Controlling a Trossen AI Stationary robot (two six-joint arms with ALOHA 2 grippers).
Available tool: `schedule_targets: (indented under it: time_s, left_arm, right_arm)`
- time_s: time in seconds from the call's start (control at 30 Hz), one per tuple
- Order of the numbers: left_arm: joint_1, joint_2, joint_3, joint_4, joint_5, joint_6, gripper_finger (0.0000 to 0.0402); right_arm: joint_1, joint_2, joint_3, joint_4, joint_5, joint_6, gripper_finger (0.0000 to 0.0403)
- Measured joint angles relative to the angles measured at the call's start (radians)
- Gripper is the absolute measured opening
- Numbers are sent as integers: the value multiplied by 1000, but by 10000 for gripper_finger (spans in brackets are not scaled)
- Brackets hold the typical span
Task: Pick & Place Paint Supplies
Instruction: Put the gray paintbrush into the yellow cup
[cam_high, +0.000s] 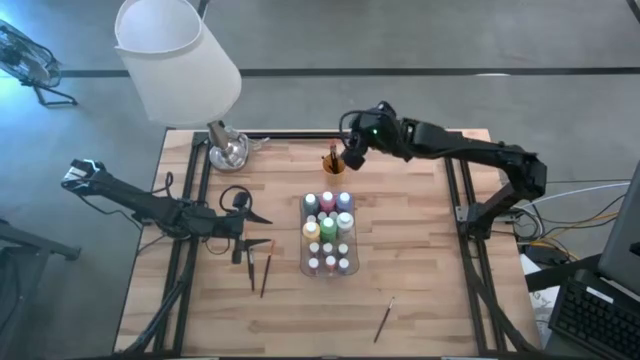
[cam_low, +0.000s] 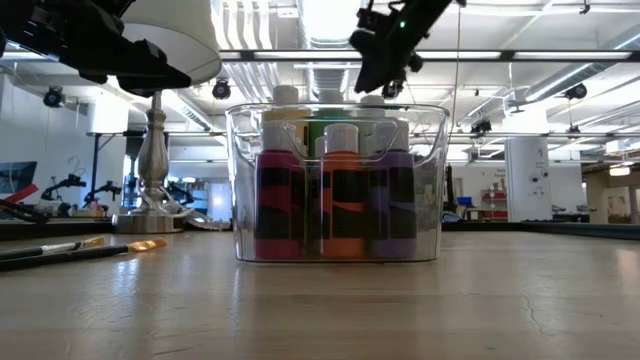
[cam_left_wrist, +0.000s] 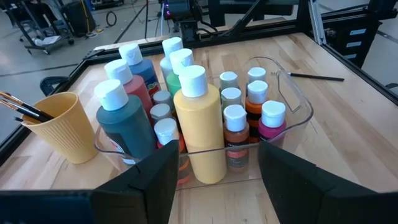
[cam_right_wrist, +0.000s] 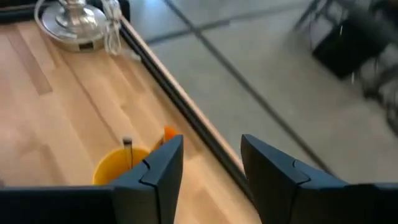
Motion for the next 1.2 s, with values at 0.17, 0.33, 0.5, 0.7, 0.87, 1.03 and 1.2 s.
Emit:
schedule_targets:
  time_s: [0.17,0.33,0.5,0.7,0.87,1.03,1.2]
  left_arm:
    - [0,0,0,0,0,0,222]
    - [0,0,0,0,0,0,222]
    - [0,0,0,0,0,0,222]
    - [0,0,0,1,0,0,222]
    - [0,0,0,1,0,0,222]
    - [0,0,0,1,0,0,222]
    - [0,0,0,1,0,0,222]
  right_arm:
    - [21,-1,124,-263,1,115,132]
    - [77,-5,207,-481,-15,263,107]
    - [160,-5,253,-664,-124,469,89]
    - [327,-6,269,-784,-179,724,75]
    - [487,-5,266,-795,-189,943,67]
    - [658,6,262,-794,-178,1199,68]
    - [834,23,238,-795,-109,1552,85]
